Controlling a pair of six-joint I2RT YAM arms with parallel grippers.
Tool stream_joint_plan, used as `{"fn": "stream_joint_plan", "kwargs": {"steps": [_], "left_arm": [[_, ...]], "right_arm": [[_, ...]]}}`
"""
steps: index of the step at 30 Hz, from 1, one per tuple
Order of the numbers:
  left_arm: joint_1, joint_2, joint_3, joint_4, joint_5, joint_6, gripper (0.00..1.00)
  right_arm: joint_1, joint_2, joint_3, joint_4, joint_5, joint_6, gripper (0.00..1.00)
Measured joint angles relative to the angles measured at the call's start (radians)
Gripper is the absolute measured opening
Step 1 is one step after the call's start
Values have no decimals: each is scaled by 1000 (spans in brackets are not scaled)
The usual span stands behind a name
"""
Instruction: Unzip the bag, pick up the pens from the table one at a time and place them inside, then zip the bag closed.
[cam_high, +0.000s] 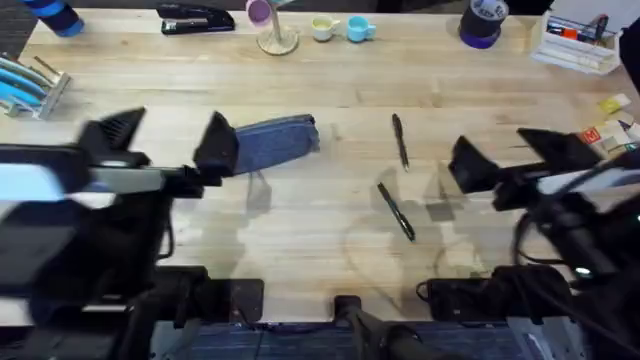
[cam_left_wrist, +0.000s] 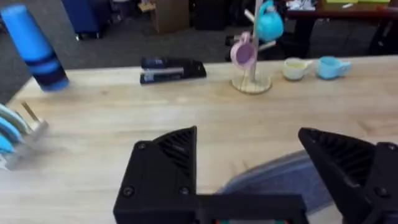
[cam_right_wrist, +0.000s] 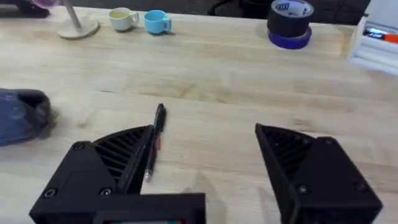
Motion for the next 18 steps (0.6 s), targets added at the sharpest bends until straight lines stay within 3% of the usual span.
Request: {"fn": "stream_joint_plan", "kwargs": {"steps": [5, 16, 17, 18], "left_arm": [[0, 108, 202, -96, 0, 42, 993], [0, 568, 652, -322, 4, 65, 993], [0, 600, 685, -350, 4, 67, 992], [0, 693, 778, -451, 4, 73, 993]], "right_arm": [[0, 123, 216, -110, -8, -16, 996], [0, 515, 579, -254, -105, -20, 996], [0, 545, 601, -269, -113, -19, 996], [0, 633, 659, -313, -127, -20, 996]]}}
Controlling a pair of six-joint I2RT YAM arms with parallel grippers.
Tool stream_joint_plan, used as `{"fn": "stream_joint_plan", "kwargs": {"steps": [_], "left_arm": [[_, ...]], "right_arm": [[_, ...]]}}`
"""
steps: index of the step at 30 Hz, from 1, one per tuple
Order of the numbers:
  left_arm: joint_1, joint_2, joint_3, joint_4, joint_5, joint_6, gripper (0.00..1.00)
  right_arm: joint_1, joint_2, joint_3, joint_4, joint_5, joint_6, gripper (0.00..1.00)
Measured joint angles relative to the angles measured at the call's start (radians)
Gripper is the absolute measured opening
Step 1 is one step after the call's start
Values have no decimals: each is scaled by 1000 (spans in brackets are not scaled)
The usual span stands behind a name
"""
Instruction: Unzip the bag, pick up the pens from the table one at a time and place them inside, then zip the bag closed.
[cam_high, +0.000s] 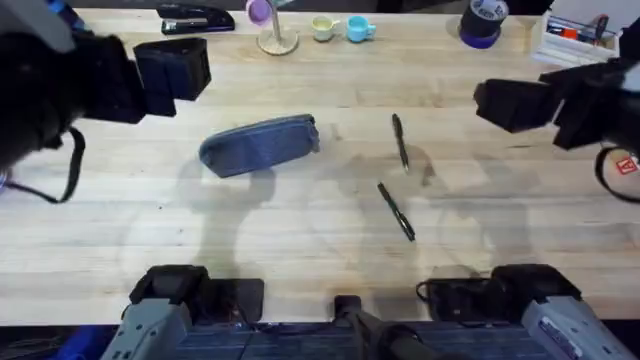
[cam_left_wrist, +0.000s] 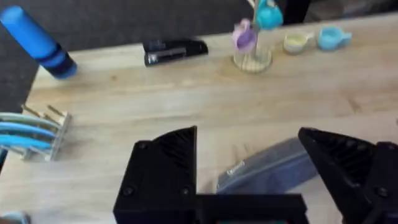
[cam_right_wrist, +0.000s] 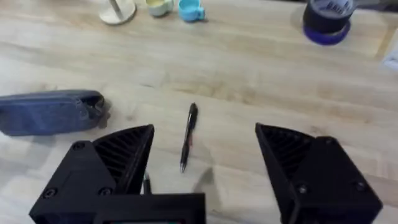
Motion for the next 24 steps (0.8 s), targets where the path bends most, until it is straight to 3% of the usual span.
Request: {"fn": "stream_joint_plan", "kwargs": {"steps": [4, 9, 18, 21, 24], "left_arm": [[0, 90, 69, -92, 1, 10, 993], [0, 142, 79, -137, 19, 25, 993], [6, 179, 79, -233, 11, 132, 993], [43, 184, 79, -235, -1, 165, 991], [110, 185, 79, -249, 2, 225, 991]], "right_arm": [[0, 75, 45, -23, -8, 0, 996], [0, 100, 60, -25, -13, 0, 995], [0, 100, 60, -27, -15, 0, 995], [0, 100, 60, -27, -15, 0, 995], [0, 100, 60, -27, -15, 0, 995]]}}
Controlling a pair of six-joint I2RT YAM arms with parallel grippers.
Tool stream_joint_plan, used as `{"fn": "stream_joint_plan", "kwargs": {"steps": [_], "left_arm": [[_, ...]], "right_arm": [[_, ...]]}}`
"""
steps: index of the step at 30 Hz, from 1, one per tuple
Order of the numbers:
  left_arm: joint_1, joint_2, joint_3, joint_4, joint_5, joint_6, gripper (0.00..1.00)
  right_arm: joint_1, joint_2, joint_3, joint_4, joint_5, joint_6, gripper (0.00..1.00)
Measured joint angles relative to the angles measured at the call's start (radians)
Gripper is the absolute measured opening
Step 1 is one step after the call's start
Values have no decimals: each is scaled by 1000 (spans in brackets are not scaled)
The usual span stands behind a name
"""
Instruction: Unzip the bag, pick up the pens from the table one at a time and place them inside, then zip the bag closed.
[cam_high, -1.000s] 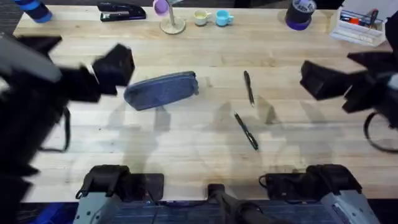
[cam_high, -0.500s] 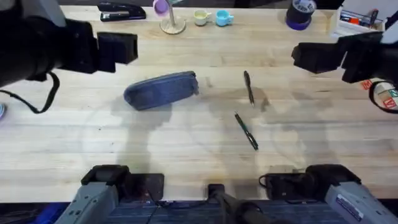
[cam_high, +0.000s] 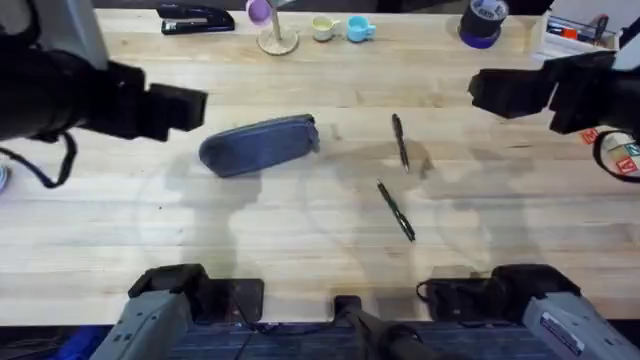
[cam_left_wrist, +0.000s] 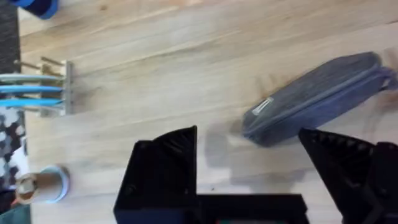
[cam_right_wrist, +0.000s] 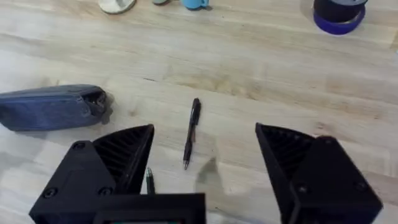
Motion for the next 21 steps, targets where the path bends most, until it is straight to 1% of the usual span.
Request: {"fn": "stream_joint_plan", "kwargs": {"steps": [3, 5, 7, 9, 12, 13, 16, 19, 21], "left_arm": [[79, 12, 0, -15, 20, 86, 991], [139, 32, 0, -15, 58, 159, 991], [202, 60, 0, -15, 120, 240, 990], [257, 89, 0, -24, 200, 330, 991], [327, 141, 0, -87, 335, 506, 990], [347, 163, 0, -109, 372, 567, 991], [390, 234, 0, -120, 438, 680, 992], [423, 319, 0, -116, 466, 737, 993], [430, 368, 0, -99, 469, 758, 993]], "right_arm": [[0, 0, 0, 0, 0, 0, 995], [0, 0, 0, 0, 0, 0, 995], [0, 0, 0, 0, 0, 0, 995], [0, 0, 0, 0, 0, 0, 995], [0, 0, 0, 0, 0, 0, 995], [0, 0, 0, 0, 0, 0, 995], [0, 0, 0, 0, 0, 0, 995], [0, 0, 0, 0, 0, 0, 996], [0, 0, 0, 0, 0, 0, 996]]}}
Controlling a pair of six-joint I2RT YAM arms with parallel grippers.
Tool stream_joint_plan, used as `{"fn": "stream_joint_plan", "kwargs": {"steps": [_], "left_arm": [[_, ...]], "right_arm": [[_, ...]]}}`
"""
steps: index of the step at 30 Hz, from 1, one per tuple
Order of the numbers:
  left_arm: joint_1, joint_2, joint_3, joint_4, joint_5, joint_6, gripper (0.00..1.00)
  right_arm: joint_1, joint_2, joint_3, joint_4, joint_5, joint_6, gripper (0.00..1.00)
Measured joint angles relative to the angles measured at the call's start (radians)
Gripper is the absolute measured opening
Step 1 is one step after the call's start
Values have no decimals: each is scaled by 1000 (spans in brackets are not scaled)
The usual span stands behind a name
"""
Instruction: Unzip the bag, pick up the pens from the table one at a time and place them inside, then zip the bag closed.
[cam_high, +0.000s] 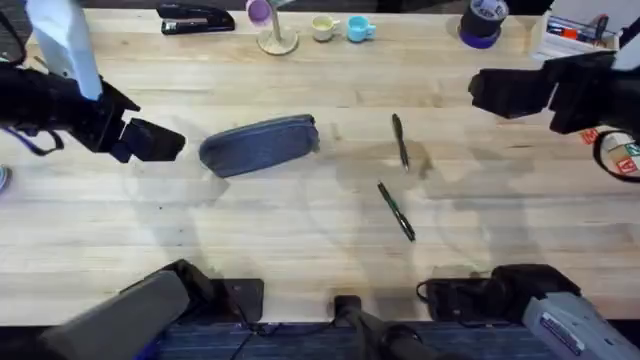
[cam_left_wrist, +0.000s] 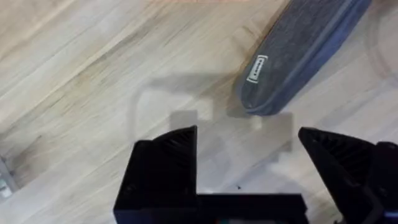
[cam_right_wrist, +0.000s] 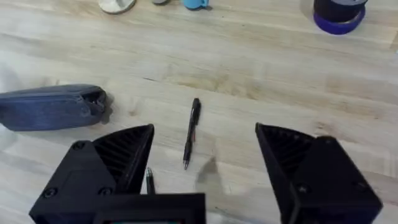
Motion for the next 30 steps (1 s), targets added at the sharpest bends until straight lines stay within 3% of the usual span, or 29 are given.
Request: {"fn": "stream_joint_plan", "kwargs": {"steps": [7, 11, 21, 30], "left_arm": [[0, 119, 0, -18, 24, 41, 993], [0, 139, 0, -69, 49, 170, 992], [0, 139, 0, -65, 76, 500, 993], [-1, 139, 0, -81, 79, 574, 994]], "right_arm": [[0, 0, 0, 0, 0, 0, 996], [0, 0, 0, 0, 0, 0, 996], [0, 0, 0, 0, 0, 0, 995], [0, 0, 0, -10, 0, 0, 995]]}}
